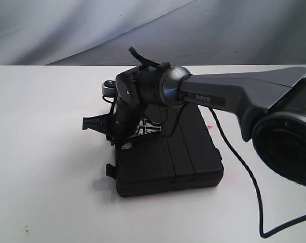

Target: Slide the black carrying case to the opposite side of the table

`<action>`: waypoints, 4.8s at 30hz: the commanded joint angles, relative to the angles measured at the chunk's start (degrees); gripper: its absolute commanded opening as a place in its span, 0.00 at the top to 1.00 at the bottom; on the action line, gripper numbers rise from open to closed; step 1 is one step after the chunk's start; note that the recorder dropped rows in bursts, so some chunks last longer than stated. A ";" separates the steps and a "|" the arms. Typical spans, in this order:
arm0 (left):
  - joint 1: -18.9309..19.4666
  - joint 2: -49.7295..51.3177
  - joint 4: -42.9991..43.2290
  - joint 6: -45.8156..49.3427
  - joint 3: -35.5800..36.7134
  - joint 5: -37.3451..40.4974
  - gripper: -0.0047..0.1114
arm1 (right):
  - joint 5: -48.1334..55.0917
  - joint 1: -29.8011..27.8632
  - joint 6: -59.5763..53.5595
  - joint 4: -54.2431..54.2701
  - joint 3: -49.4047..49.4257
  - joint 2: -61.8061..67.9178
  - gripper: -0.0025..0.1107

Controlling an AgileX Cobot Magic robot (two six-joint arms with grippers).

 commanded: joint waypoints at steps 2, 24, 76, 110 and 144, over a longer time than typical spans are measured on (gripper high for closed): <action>-0.30 -0.24 0.21 -0.09 0.28 -0.33 0.96 | -1.54 -0.14 5.60 -8.47 -0.63 -0.62 0.98; -0.30 -0.24 0.21 -0.15 0.28 -0.33 0.96 | -4.97 0.43 14.14 -16.79 -0.63 -0.62 0.98; -0.30 -0.24 0.21 -0.18 0.28 -0.33 0.96 | -18.54 0.35 -17.33 -30.03 17.21 -26.04 0.98; -0.30 -0.24 0.21 -0.06 0.28 -0.33 0.96 | -19.35 -23.62 38.62 -83.96 54.58 -79.75 0.98; -0.30 -0.24 0.21 -0.27 0.28 -0.33 0.96 | -48.73 -45.21 -50.91 -3.08 78.34 -106.17 0.98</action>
